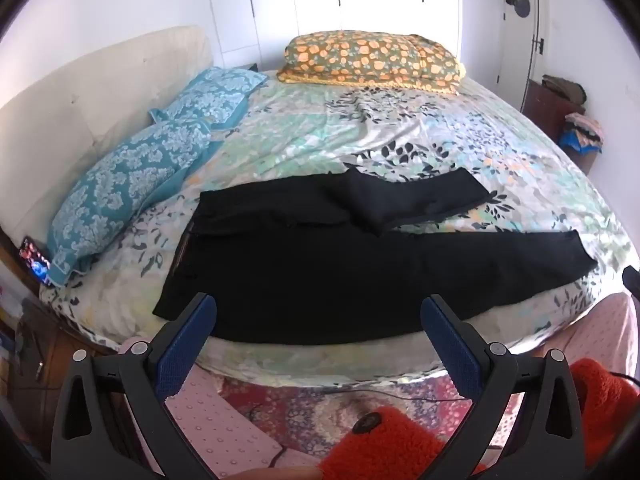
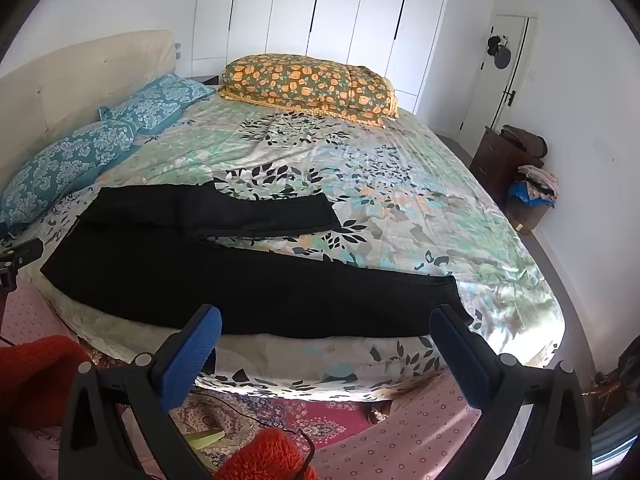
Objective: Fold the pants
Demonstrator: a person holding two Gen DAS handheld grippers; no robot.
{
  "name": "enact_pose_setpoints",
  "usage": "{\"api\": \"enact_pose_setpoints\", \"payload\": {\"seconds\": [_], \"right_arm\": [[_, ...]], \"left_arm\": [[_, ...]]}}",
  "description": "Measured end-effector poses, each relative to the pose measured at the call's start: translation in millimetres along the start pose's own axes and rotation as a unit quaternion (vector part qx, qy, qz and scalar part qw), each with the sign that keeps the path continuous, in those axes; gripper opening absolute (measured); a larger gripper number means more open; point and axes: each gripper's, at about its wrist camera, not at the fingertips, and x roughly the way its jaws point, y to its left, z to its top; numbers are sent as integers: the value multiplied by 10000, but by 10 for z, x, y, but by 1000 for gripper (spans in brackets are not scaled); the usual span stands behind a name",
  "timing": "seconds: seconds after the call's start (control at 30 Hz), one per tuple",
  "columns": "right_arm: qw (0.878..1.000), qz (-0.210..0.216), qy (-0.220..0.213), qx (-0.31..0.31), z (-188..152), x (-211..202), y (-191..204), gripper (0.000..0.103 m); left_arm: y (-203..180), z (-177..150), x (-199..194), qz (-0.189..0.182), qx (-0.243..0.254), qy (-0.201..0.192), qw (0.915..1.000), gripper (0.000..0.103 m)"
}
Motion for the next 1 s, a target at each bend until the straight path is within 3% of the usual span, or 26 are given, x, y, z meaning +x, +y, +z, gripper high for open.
{"api": "enact_pose_setpoints", "payload": {"seconds": [0.33,1.0], "right_arm": [[10000,44,-36,18,4,-50,56,103],[9990,-186,99,398,-10,7,-81,103]], "left_arm": [[75,4,97,-103,-66,284,9995,102],[-52,-19,126,-132,130,321,9993,103]]}}
